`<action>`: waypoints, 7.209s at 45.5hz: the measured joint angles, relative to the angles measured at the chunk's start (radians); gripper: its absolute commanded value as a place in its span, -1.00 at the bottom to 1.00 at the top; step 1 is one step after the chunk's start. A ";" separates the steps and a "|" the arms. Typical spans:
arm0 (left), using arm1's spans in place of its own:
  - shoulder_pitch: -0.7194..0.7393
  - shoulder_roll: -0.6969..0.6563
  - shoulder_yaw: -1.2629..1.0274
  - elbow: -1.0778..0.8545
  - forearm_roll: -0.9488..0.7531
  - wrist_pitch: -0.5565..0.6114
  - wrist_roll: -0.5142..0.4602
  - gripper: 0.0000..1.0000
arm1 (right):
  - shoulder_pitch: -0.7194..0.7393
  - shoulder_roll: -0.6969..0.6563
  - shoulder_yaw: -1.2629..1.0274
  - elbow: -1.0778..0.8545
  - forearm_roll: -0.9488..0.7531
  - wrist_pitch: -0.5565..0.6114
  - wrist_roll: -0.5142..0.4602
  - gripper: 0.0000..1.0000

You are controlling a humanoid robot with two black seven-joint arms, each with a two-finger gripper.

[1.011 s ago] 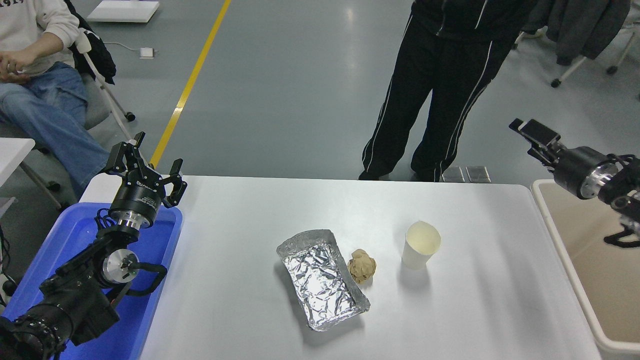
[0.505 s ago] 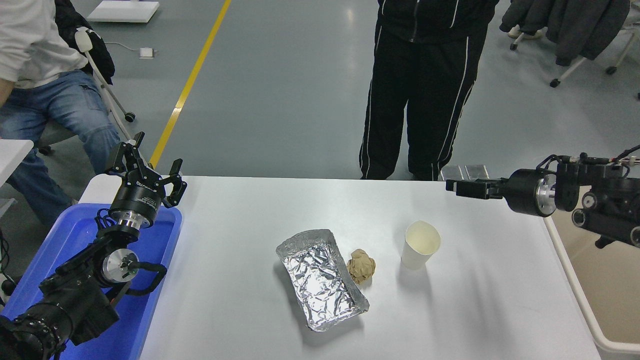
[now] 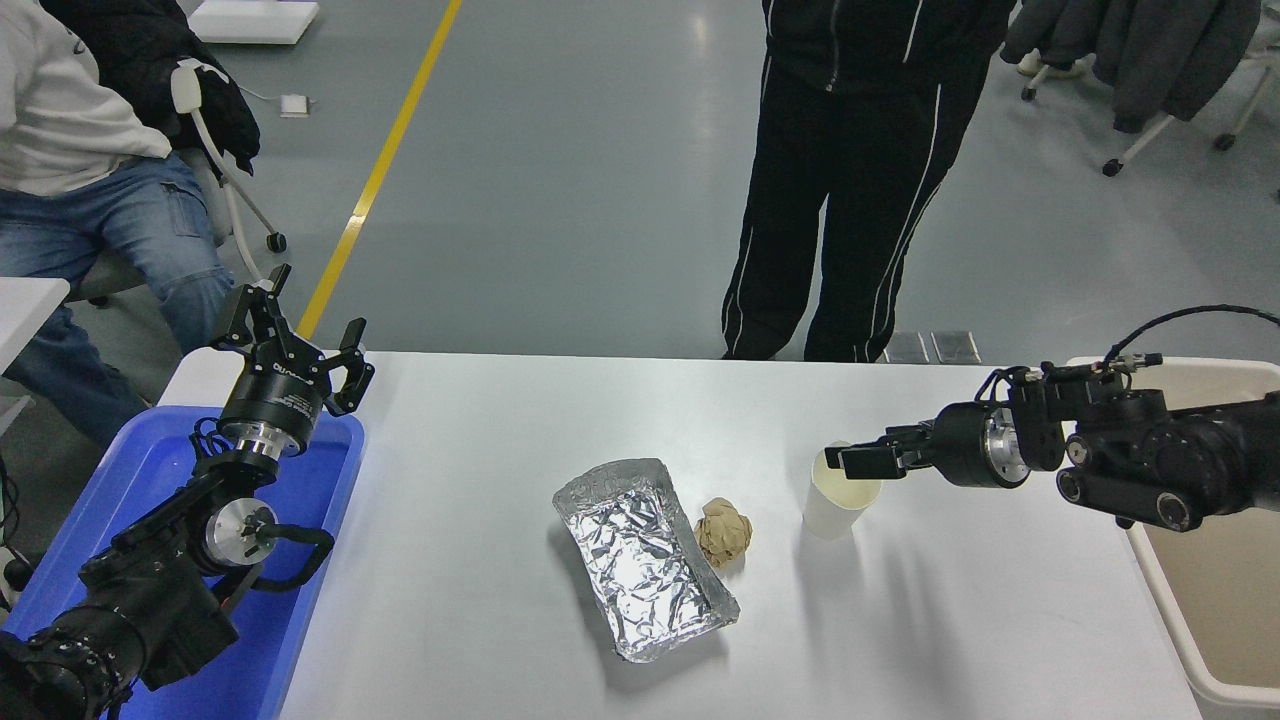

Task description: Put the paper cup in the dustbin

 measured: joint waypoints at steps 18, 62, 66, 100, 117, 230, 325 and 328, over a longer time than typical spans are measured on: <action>0.000 0.000 0.000 0.000 0.000 0.000 0.000 1.00 | -0.057 0.034 -0.006 -0.071 -0.001 -0.014 0.001 0.73; 0.000 0.000 0.000 0.000 0.000 0.000 0.000 1.00 | -0.114 0.058 -0.044 -0.101 0.087 -0.025 0.003 -1.00; 0.000 0.000 0.000 0.000 0.000 0.000 0.000 1.00 | -0.115 0.058 -0.047 -0.101 0.090 -0.025 0.004 -1.00; 0.000 0.000 0.000 0.000 0.000 0.000 0.000 1.00 | -0.106 -0.118 0.195 -0.031 0.237 0.050 0.044 -1.00; 0.000 0.000 0.000 0.000 0.000 0.000 0.000 1.00 | -0.022 -0.291 0.292 -0.005 0.263 0.216 0.050 -1.00; 0.000 0.000 0.000 0.000 0.000 0.000 0.000 1.00 | -0.553 -0.044 0.528 -0.864 0.745 0.038 -0.392 -1.00; 0.000 0.000 0.000 0.000 0.000 0.000 0.000 1.00 | -0.490 -0.072 1.704 -0.022 0.672 -0.019 -0.288 0.99; 0.000 0.000 0.000 0.000 0.000 0.000 0.000 1.00 | -0.552 -0.047 1.763 0.028 0.669 -0.014 -0.275 0.99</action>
